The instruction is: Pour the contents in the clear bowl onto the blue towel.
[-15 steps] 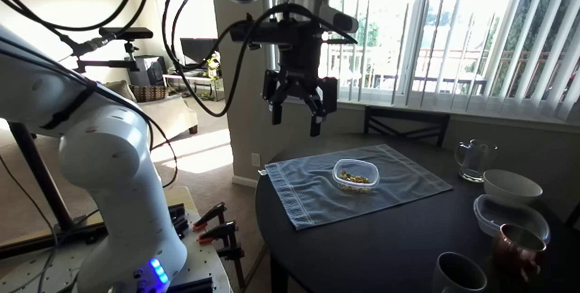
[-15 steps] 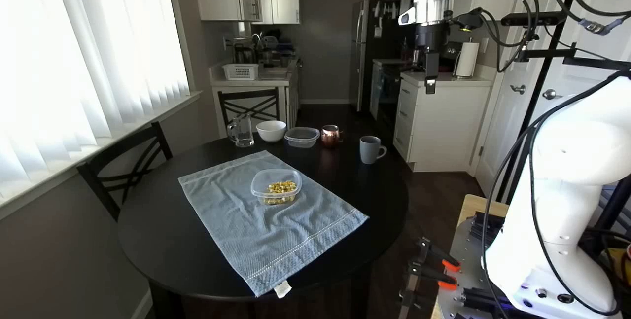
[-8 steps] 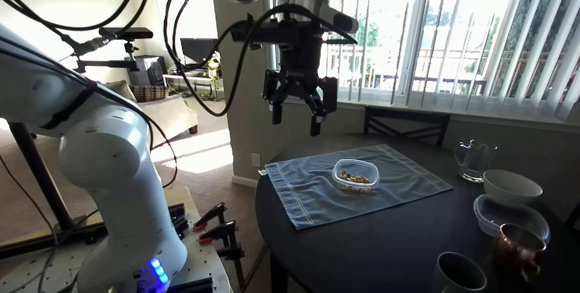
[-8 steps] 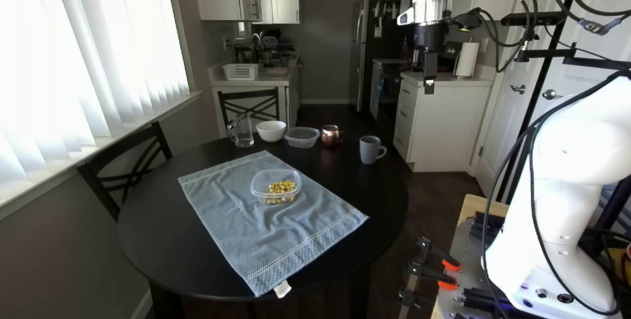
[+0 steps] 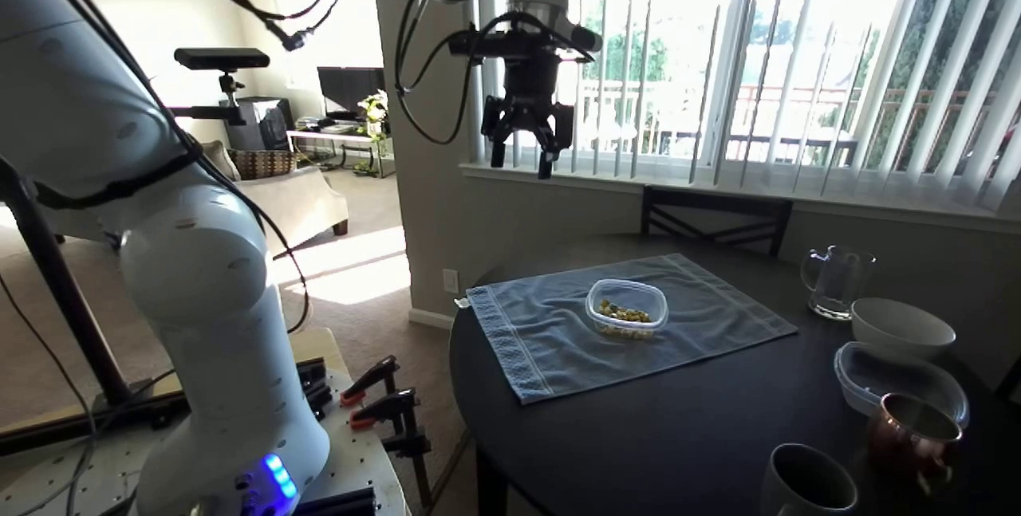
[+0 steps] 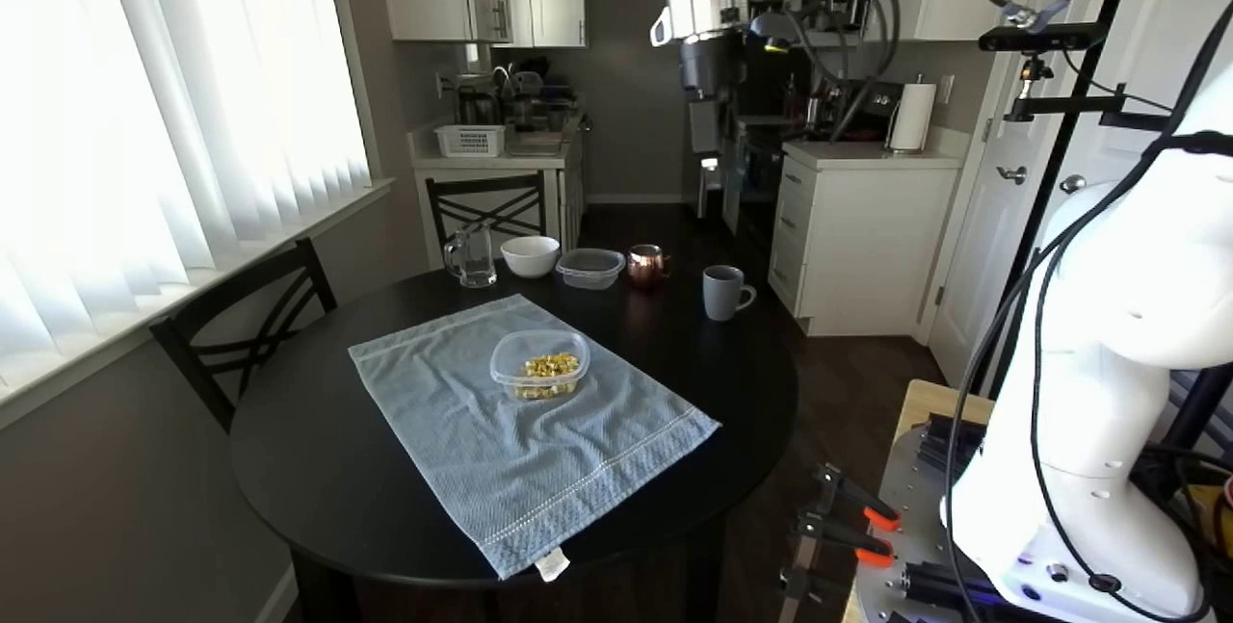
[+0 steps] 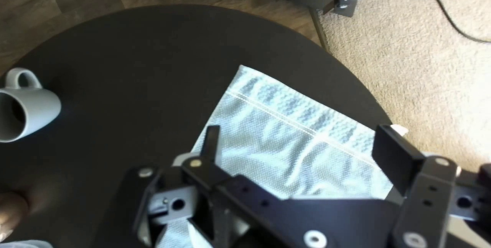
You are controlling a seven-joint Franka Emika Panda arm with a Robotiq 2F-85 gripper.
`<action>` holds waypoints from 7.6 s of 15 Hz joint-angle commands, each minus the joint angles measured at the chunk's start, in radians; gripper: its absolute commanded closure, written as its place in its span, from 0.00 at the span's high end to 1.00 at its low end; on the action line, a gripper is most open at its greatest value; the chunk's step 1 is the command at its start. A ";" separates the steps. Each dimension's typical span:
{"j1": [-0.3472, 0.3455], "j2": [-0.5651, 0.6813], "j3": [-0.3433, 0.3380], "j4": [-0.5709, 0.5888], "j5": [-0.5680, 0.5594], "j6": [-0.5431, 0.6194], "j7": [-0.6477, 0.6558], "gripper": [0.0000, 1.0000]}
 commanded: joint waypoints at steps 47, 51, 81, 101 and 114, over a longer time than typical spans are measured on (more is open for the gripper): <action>0.054 1.552 0.055 1.478 0.367 0.189 1.214 1.00; 0.067 1.592 0.000 1.561 0.247 0.164 1.264 1.00; -0.042 1.627 -0.040 1.750 0.340 0.166 1.414 0.01; -0.115 1.718 0.415 1.892 0.606 0.614 1.009 0.01; -0.062 1.841 0.425 1.868 0.714 1.185 1.263 0.01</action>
